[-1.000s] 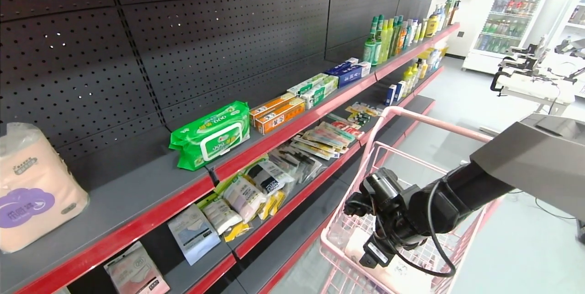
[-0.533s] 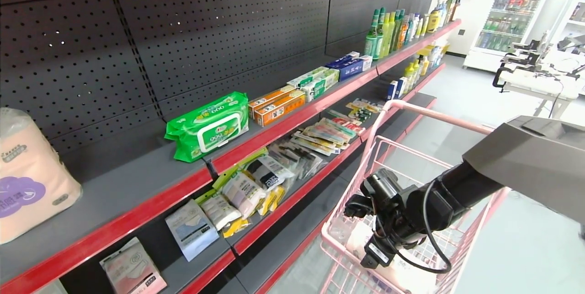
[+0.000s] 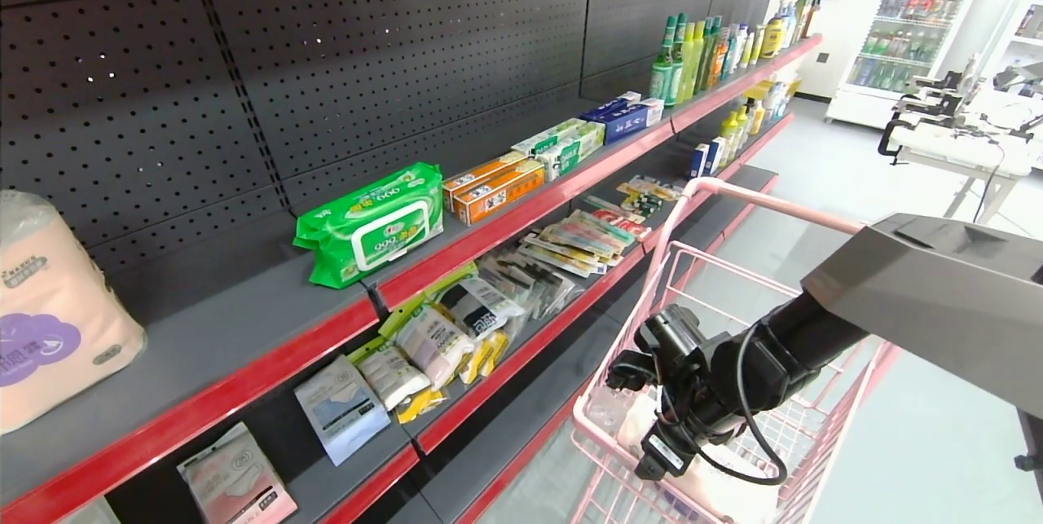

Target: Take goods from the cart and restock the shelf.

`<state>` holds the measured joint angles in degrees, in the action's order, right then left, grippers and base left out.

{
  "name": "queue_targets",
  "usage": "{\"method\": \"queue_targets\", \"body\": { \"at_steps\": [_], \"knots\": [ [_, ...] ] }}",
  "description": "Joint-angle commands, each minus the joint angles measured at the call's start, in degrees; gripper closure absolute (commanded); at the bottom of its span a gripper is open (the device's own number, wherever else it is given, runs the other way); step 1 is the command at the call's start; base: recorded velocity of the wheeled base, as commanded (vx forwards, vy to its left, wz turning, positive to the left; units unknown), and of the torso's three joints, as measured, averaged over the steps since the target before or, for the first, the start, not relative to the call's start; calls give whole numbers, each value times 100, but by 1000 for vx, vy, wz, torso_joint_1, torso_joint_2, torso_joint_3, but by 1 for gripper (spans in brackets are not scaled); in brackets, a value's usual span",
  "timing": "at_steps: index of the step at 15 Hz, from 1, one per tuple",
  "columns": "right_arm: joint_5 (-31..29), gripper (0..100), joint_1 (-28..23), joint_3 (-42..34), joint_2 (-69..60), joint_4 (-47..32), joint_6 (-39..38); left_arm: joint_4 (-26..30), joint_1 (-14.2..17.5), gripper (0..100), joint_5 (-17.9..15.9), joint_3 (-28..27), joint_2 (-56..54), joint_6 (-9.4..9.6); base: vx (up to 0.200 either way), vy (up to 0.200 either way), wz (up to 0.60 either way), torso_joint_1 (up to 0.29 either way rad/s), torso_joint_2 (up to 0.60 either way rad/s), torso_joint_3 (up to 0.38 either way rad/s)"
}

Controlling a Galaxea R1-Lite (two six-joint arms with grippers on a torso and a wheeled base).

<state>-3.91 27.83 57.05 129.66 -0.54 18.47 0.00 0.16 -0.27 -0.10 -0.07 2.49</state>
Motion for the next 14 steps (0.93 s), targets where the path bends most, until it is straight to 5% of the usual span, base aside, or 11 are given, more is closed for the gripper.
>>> {"method": "queue_targets", "body": {
  "at_steps": [1, 14],
  "knots": [
    [-4, 0, -59, 8, 165, 10, 8, 0, 2, 0, 0, 1, 7, -3, 0, 0, 0, 0, 0, 0],
    [128, 0, -305, 447, 596, 10, 183, 0, 2, 0, 0, 1, 7, -3, 0, 0, 0, 0, 0, 0]
  ]
}}
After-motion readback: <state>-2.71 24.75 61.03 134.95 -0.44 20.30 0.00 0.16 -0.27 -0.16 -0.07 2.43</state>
